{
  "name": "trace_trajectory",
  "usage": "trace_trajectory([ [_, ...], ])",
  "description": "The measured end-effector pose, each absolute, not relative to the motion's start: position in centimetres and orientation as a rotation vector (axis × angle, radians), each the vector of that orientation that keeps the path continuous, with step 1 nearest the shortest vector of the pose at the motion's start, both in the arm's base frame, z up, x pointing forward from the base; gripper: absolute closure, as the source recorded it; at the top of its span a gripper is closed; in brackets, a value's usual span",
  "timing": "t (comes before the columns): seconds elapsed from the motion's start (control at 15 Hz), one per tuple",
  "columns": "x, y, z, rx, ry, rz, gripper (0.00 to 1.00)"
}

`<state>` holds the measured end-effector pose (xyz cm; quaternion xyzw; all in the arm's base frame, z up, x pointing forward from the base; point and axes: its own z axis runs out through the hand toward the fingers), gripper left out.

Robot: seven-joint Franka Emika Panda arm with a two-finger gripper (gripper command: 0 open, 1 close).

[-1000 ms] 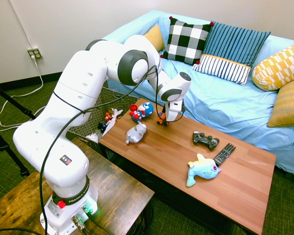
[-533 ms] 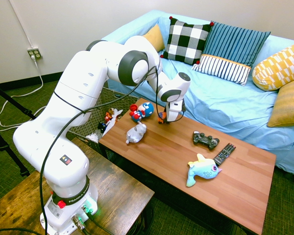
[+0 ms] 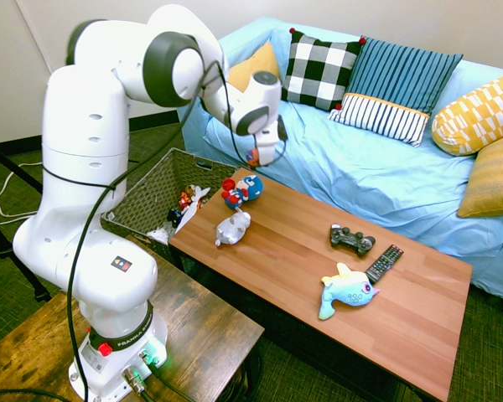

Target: Put the toy car in the basket

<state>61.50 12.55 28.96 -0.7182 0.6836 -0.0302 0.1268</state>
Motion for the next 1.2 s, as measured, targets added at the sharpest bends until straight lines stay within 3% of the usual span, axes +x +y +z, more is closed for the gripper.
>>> trace_trajectory([
  [0.2,61.1,22.2,32.5,-2.189,1.914,-0.081,1.0],
  [0.53,62.8,28.3,26.7,-2.289,1.837,0.004,1.0],
  [0.87,59.6,34.6,25.7,-2.391,1.717,0.032,1.0],
  [0.93,59.4,35.0,25.1,-2.403,1.712,0.041,0.0],
  [1.2,59.4,35.4,24.7,-2.433,1.676,0.049,0.0],
])
